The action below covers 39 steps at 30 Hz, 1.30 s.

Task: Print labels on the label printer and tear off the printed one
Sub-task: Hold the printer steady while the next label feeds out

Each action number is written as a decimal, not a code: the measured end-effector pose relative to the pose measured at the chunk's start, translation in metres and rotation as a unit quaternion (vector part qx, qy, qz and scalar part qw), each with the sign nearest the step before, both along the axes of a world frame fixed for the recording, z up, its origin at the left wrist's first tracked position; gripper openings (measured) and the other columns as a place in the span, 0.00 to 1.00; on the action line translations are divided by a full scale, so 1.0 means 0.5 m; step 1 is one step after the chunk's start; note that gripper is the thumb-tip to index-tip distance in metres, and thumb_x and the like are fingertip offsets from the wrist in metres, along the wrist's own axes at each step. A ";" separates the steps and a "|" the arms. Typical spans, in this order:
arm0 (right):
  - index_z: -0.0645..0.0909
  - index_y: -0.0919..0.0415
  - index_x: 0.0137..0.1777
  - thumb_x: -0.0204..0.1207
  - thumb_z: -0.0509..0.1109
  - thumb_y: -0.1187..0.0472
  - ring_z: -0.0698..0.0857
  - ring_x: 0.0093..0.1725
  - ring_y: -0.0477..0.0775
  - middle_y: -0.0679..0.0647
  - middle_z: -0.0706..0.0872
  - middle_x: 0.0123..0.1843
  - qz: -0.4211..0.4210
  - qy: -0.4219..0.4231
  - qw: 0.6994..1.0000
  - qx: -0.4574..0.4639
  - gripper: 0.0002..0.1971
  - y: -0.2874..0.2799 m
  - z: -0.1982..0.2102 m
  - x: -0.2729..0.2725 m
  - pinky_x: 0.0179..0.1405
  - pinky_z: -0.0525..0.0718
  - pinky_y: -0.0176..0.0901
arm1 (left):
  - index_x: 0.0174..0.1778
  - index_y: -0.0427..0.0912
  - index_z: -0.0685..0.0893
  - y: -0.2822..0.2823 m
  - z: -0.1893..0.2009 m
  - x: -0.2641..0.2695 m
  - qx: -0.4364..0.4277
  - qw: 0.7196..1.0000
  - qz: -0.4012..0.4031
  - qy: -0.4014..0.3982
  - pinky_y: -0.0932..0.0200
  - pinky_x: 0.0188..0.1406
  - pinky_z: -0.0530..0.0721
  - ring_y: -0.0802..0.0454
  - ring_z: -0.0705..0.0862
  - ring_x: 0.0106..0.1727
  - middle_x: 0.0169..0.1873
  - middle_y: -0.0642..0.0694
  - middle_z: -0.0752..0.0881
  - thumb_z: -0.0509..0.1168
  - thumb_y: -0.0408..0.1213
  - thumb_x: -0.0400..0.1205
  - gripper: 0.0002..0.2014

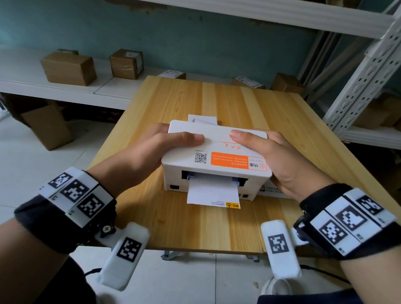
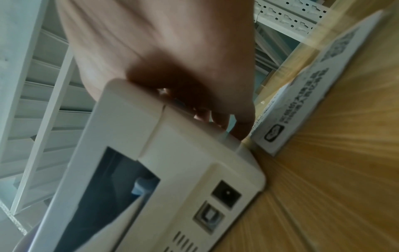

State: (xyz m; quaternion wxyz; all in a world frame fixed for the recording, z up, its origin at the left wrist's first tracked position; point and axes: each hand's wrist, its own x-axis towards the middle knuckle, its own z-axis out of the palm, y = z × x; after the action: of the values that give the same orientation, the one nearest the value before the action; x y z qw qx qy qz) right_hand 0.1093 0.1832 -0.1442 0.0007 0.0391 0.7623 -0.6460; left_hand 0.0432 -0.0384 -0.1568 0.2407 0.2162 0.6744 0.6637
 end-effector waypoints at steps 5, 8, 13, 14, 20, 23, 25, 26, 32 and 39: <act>0.90 0.64 0.54 0.80 0.72 0.52 0.93 0.43 0.52 0.58 0.95 0.47 -0.002 -0.001 1.000 -0.002 0.15 0.001 0.000 0.000 0.41 0.85 0.36 | 0.50 0.38 0.92 0.002 0.003 0.002 0.003 1.000 0.002 -0.003 0.65 0.34 0.87 0.50 0.94 0.41 0.47 0.42 0.96 0.69 0.43 0.76 0.14; 0.90 0.63 0.51 0.79 0.73 0.52 0.93 0.40 0.50 0.57 0.95 0.45 -0.010 -0.005 1.000 -0.015 0.13 0.000 0.000 -0.003 0.39 0.86 0.34 | 0.55 0.38 0.91 0.002 0.003 0.002 0.001 1.000 -0.009 -0.005 0.64 0.37 0.87 0.49 0.94 0.45 0.51 0.41 0.96 0.67 0.42 0.79 0.14; 0.90 0.64 0.53 0.79 0.73 0.52 0.93 0.40 0.51 0.57 0.95 0.44 -0.011 -0.007 1.000 -0.027 0.14 0.002 -0.003 -0.005 0.39 0.86 0.36 | 0.55 0.39 0.91 0.002 0.002 0.002 0.010 1.000 -0.014 -0.013 0.64 0.38 0.87 0.49 0.94 0.45 0.51 0.41 0.96 0.66 0.41 0.81 0.13; 0.90 0.63 0.52 0.79 0.72 0.53 0.93 0.40 0.50 0.57 0.95 0.44 -0.011 -0.004 1.000 -0.027 0.13 0.002 -0.003 -0.004 0.39 0.86 0.36 | 0.54 0.40 0.92 0.002 0.002 0.002 0.009 1.000 -0.014 -0.013 0.64 0.38 0.88 0.49 0.94 0.45 0.50 0.41 0.96 0.66 0.40 0.82 0.12; 0.90 0.60 0.49 0.82 0.69 0.51 0.92 0.41 0.52 0.58 0.95 0.45 -0.013 -0.003 1.000 -0.023 0.13 -0.002 -0.005 -0.005 0.40 0.84 0.37 | 0.50 0.41 0.92 0.002 -0.001 -0.001 0.013 1.000 -0.015 -0.012 0.63 0.39 0.88 0.50 0.94 0.44 0.49 0.42 0.96 0.68 0.44 0.76 0.13; 0.89 0.59 0.50 0.82 0.68 0.49 0.92 0.40 0.52 0.58 0.95 0.45 -0.009 -0.005 1.000 -0.027 0.15 -0.003 -0.006 -0.007 0.39 0.84 0.36 | 0.50 0.42 0.92 0.001 -0.004 -0.004 0.012 1.000 -0.016 -0.007 0.62 0.42 0.88 0.49 0.94 0.45 0.50 0.41 0.96 0.72 0.42 0.78 0.10; 0.89 0.58 0.47 0.84 0.66 0.50 0.92 0.38 0.50 0.56 0.95 0.43 -0.012 -0.011 0.999 -0.046 0.15 -0.005 -0.005 -0.008 0.37 0.85 0.35 | 0.52 0.41 0.92 0.000 -0.008 -0.007 0.011 1.000 -0.018 -0.004 0.59 0.44 0.88 0.47 0.94 0.47 0.52 0.41 0.96 0.70 0.43 0.78 0.12; 0.90 0.58 0.45 0.84 0.65 0.51 0.92 0.37 0.50 0.56 0.95 0.42 -0.016 -0.014 0.998 -0.057 0.16 -0.006 -0.004 -0.008 0.37 0.86 0.35 | 0.53 0.41 0.92 0.000 -0.009 -0.008 0.008 1.000 -0.018 -0.004 0.58 0.44 0.87 0.46 0.94 0.48 0.52 0.41 0.95 0.68 0.44 0.79 0.14; 0.90 0.55 0.39 0.86 0.62 0.48 0.93 0.39 0.53 0.57 0.95 0.44 -0.040 -0.026 0.998 -0.049 0.21 -0.006 -0.006 -0.006 0.46 0.85 0.44 | 0.56 0.41 0.91 0.000 -0.009 -0.008 0.009 1.000 -0.023 -0.001 0.62 0.40 0.86 0.48 0.94 0.47 0.52 0.41 0.95 0.69 0.43 0.80 0.13; 0.88 0.54 0.36 0.86 0.59 0.45 0.91 0.35 0.51 0.54 0.94 0.39 -0.034 -0.032 0.998 -0.052 0.23 -0.012 -0.002 -0.005 0.44 0.81 0.42 | 0.61 0.39 0.89 -0.001 -0.011 -0.012 0.007 1.000 -0.024 -0.009 0.57 0.43 0.86 0.46 0.93 0.49 0.55 0.40 0.95 0.67 0.45 0.80 0.18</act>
State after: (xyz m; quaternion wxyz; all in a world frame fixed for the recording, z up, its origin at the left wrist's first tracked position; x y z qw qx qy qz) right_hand 0.1070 0.1772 -0.1452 0.0050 0.0857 0.7254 -0.6830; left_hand 0.0370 -0.0390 -0.1625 0.2609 0.2284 0.6621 0.6644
